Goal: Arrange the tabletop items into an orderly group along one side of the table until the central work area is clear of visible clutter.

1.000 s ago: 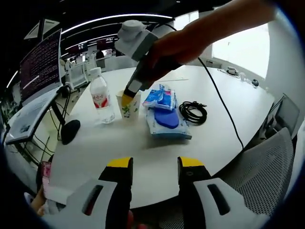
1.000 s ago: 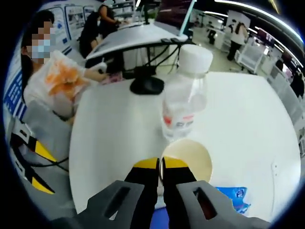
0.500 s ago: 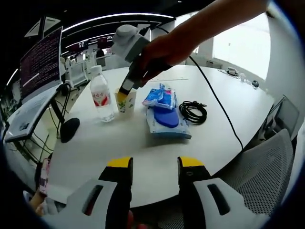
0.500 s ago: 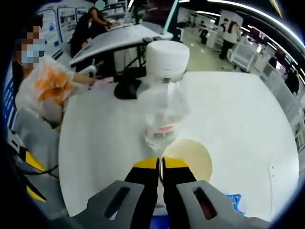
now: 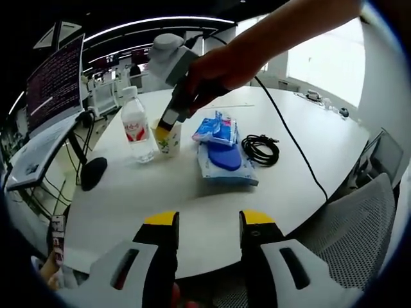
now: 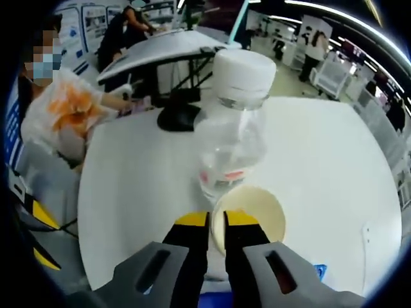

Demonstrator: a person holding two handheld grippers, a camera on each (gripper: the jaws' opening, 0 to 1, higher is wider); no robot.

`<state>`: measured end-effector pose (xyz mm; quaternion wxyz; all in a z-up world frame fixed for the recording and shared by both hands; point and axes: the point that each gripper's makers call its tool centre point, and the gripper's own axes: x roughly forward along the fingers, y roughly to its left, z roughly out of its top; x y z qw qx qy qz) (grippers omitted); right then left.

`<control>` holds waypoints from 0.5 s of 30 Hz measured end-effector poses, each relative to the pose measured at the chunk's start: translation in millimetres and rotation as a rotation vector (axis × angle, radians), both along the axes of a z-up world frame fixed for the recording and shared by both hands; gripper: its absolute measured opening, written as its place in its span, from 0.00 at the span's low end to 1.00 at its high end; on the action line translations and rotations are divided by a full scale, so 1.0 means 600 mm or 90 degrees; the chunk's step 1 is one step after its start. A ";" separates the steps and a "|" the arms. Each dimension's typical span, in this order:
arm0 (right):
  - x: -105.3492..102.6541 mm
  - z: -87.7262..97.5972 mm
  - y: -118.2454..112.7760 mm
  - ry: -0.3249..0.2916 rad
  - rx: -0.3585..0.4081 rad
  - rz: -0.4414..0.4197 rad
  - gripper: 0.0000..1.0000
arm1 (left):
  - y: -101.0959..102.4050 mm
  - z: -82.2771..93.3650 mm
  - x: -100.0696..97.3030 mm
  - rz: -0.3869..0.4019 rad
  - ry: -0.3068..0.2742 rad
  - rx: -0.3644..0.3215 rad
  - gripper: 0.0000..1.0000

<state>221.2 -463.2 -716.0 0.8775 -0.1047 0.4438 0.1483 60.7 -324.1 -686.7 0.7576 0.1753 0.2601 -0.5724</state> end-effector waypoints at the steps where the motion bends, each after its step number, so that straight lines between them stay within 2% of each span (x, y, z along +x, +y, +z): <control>1: -0.001 0.001 -0.001 -0.001 -0.001 0.000 0.07 | 0.000 0.000 0.000 -0.001 -0.001 0.001 0.36; 15: -0.017 0.033 0.000 -0.038 0.006 0.015 0.14 | 0.001 -0.004 -0.001 -0.002 -0.004 0.014 0.36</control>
